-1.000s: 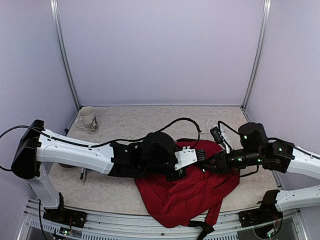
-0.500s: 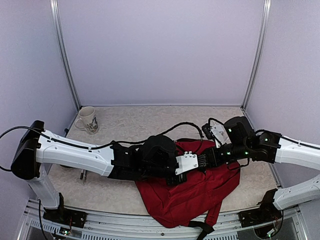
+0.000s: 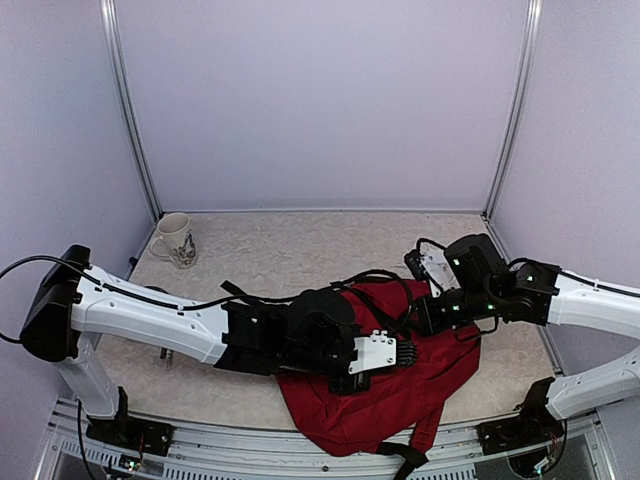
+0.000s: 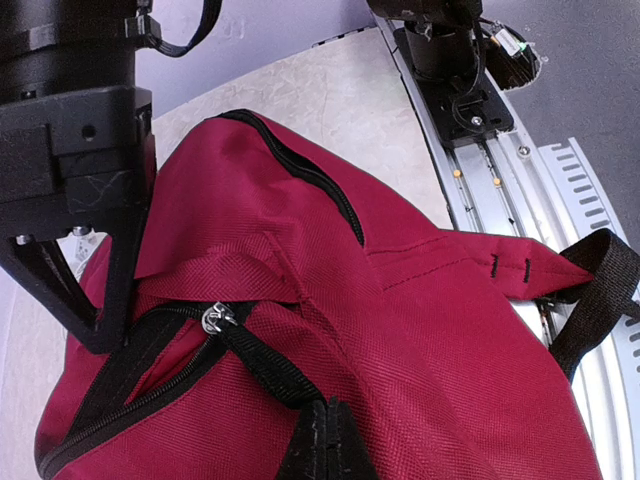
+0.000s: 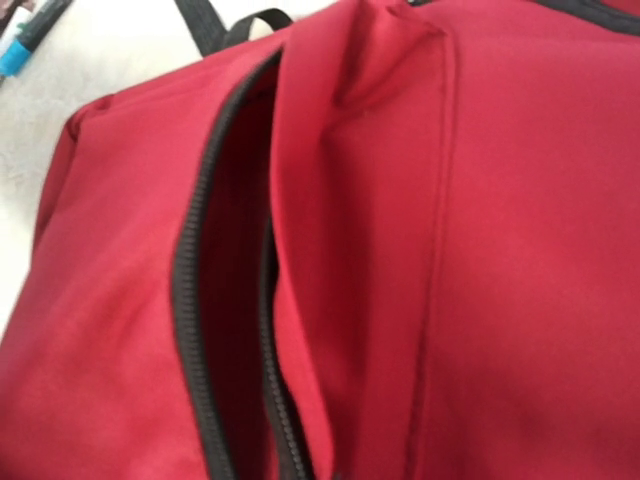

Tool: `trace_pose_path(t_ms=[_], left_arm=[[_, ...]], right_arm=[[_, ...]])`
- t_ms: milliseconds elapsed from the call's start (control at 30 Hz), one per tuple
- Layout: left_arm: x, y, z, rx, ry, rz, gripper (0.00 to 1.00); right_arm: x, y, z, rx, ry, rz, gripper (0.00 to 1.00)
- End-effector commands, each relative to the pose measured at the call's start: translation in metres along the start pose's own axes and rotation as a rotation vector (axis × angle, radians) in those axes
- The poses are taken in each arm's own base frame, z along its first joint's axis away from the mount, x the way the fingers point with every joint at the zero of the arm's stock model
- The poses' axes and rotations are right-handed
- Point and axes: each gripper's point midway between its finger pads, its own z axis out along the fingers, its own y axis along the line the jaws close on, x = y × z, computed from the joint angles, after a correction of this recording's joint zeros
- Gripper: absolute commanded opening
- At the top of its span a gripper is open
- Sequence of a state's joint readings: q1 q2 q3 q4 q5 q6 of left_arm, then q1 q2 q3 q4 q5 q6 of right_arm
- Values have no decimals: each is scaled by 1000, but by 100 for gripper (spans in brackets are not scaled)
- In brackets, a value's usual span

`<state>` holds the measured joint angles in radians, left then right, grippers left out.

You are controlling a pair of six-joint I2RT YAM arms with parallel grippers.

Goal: Pack the student bag
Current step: Adjust the lower front pocket of the student bag.

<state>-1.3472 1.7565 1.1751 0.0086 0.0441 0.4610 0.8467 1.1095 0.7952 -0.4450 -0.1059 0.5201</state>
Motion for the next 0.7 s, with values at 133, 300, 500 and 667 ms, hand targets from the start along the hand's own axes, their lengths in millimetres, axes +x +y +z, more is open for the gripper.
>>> trace_pose_path(t_ms=[133, 300, 500, 667], left_arm=[[4, -21, -4, 85, 1, -14, 0], [-5, 0, -7, -5, -5, -32, 32], [-32, 58, -42, 1, -126, -172, 71], [-4, 91, -42, -42, -63, -219, 76]], right_arm=[[-34, 16, -23, -51, -124, -30, 0], [-28, 19, -20, -83, -110, -28, 0], [-24, 20, -19, -102, -111, -20, 0], [-24, 20, -18, -103, -113, -15, 0]])
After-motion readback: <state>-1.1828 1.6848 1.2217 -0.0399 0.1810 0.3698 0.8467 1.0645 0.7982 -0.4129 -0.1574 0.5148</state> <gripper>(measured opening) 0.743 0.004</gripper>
